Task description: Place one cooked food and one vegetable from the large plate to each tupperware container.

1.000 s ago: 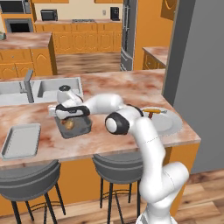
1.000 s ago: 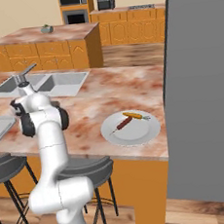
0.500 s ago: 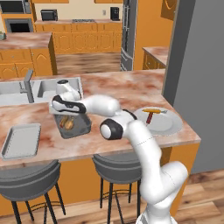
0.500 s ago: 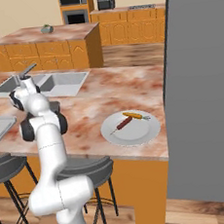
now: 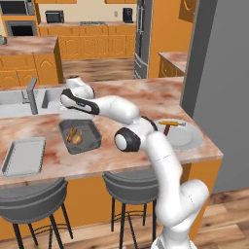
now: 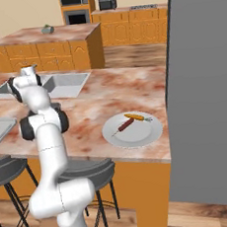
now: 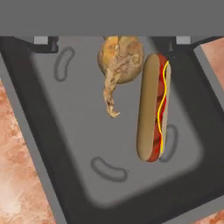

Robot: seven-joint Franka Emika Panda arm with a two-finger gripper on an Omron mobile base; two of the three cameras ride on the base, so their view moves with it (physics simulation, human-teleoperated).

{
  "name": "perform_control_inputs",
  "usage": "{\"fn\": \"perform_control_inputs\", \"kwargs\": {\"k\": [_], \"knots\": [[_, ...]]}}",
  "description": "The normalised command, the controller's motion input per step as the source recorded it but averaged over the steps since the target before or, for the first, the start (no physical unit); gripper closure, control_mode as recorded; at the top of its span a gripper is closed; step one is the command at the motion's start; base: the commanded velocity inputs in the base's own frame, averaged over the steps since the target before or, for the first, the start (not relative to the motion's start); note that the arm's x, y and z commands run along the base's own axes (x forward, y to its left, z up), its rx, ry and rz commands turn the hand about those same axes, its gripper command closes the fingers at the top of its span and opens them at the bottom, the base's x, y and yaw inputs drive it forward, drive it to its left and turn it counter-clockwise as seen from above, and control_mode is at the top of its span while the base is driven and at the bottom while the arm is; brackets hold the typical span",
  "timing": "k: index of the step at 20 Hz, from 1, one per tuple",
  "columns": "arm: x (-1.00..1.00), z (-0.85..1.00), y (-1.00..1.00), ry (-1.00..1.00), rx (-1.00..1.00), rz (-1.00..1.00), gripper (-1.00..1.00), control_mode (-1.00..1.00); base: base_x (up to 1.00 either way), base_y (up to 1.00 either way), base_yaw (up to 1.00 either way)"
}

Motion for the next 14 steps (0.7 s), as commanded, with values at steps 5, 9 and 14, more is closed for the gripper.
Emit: {"fn": "perform_control_inputs", "kwargs": {"k": [5, 9, 14], "knots": [[-0.97, -0.04, -1.0, 0.0, 0.1, 0.0, -1.0, -1.0, 0.0, 0.0, 0.0], [-0.88, 0.14, -1.0, 0.0, 0.07, 0.0, -1.0, -1.0, 0.0, 0.0, 0.0], [-0.81, 0.03, -1.0, 0.0, 0.09, 0.0, -1.0, -1.0, 0.0, 0.0, 0.0]]}}
